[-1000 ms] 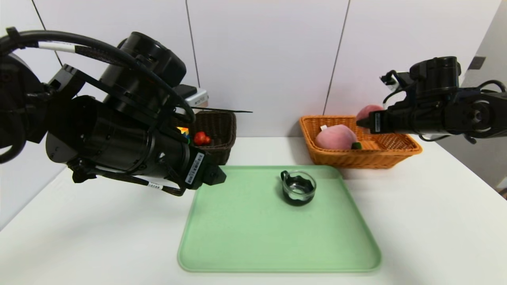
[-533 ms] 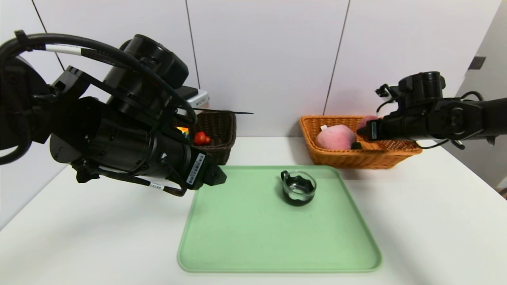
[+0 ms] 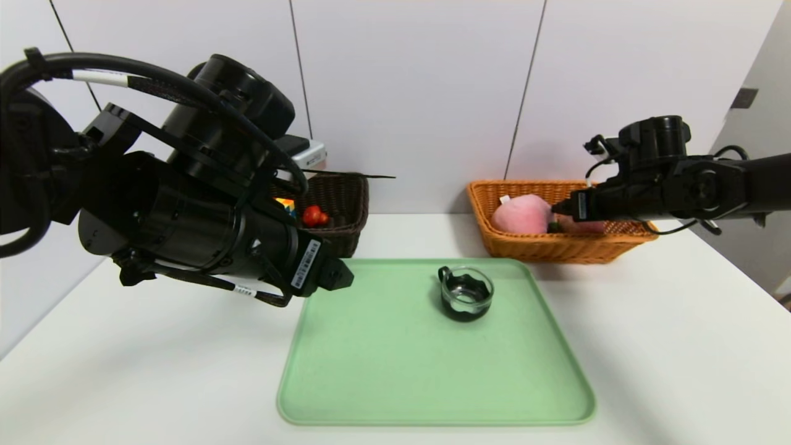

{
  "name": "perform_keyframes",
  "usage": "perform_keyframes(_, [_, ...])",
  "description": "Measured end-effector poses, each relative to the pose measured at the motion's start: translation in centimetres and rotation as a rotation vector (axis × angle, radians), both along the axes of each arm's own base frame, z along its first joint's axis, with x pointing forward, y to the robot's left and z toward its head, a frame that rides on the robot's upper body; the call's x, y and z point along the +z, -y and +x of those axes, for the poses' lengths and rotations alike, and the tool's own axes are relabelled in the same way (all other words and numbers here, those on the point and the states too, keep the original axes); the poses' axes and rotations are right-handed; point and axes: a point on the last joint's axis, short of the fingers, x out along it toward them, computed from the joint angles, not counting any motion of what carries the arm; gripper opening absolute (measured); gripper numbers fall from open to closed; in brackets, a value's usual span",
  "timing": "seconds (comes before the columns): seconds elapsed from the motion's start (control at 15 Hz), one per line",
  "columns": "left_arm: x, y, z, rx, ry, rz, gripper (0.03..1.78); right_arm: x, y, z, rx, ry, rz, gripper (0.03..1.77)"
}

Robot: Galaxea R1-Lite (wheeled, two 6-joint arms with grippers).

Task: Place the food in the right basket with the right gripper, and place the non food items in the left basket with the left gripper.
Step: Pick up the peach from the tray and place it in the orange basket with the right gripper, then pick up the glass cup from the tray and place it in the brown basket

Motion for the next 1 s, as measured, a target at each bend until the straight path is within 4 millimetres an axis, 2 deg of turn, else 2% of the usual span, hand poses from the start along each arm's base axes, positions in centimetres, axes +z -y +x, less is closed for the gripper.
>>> perform_keyframes(0.27, [0.1, -0.1, -0.1, -0.002, 0.004, -0.001, 1.69, 1.1, 0.2, -0.9, 0.003, -0.019, 0.008, 1.55])
perform_keyframes(0.6, [0.8, -0.1, -0.1, 0.0, 0.047, -0.05, 1.69, 5.4, 0.5, -3.4, -0.005, 0.022, 0.013, 1.63])
perform_keyframes(0.8, [0.9, 0.3, 0.0, -0.006, 0.068, -0.074, 1.69, 8.1, 0.6, -6.5, -0.006, 0.011, 0.016, 1.65])
perform_keyframes(1.0, [0.5, 1.8, 0.2, -0.017, 0.05, -0.086, 1.69, 10.6, 0.4, -10.7, 0.004, -0.022, 0.059, 1.67])
